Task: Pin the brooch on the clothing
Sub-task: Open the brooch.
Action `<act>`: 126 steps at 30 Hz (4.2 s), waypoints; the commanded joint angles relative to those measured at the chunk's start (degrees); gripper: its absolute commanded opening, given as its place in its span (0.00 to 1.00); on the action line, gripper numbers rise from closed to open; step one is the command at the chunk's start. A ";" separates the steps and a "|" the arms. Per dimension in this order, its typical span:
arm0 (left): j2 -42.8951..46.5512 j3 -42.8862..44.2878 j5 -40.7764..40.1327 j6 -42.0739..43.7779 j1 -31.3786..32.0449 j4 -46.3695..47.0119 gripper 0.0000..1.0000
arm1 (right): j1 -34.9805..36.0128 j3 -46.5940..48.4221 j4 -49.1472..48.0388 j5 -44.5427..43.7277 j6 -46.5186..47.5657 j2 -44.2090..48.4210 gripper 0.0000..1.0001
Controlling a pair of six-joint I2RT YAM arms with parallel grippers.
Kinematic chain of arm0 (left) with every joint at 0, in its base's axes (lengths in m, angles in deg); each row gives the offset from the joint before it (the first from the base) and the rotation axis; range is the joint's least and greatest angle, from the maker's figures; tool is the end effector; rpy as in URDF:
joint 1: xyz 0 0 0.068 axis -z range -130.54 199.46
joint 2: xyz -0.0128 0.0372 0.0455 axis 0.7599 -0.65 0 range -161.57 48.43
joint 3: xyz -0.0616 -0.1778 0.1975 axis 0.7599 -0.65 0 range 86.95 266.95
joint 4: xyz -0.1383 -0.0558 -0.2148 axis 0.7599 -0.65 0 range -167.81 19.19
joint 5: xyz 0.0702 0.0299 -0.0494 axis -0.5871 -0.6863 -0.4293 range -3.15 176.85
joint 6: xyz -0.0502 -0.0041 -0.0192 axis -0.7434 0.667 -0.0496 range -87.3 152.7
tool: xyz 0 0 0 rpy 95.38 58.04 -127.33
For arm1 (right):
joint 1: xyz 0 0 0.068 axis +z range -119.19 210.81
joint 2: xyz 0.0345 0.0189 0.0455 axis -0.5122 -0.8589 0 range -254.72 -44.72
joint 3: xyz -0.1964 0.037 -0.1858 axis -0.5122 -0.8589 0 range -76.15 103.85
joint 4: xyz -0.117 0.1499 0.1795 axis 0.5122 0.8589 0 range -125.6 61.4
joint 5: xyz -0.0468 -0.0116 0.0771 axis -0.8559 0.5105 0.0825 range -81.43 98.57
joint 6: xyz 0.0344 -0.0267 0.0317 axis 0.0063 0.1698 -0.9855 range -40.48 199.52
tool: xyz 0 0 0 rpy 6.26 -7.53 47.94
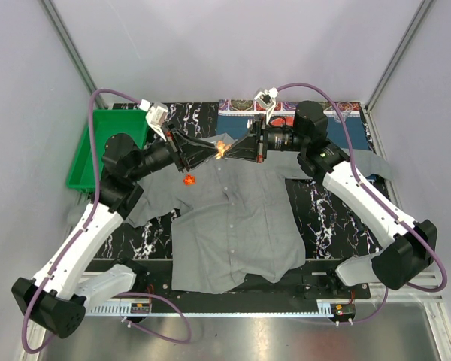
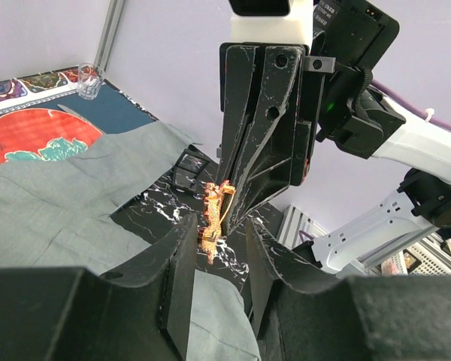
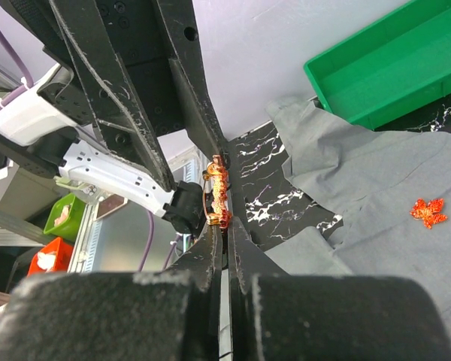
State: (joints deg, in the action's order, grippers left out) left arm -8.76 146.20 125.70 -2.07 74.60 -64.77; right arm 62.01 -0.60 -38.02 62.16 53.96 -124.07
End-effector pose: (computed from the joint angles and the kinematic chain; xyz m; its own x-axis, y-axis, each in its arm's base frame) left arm 0.1899 -0.1137 0.4184 -0.4046 -0.3006 -0.8637 0.8063 0.3283 -0.4920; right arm 0.2544 0.1875 0.4144 -0.4482 0.0279 -0.8935 -0.8893 0.0874 0.4488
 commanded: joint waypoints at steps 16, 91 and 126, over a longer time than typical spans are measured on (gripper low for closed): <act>-0.99 2.19 -1.14 -1.54 1.04 2.22 0.20 | 0.88 0.30 -3.65 0.65 -1.24 1.83 0.00; 4.10 -8.09 7.03 -11.20 -5.55 19.09 0.37 | -1.49 -4.80 -31.86 5.40 -28.67 -0.89 0.00; 0.94 -8.00 1.23 -14.72 -0.98 23.66 0.24 | -0.44 -5.32 -29.23 4.51 -24.10 -1.33 0.00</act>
State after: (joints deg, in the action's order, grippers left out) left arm -7.45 136.69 128.78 -15.66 73.42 -44.11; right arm 60.96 -6.11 -65.95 66.64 28.34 -126.30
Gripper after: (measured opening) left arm 0.244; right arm 0.020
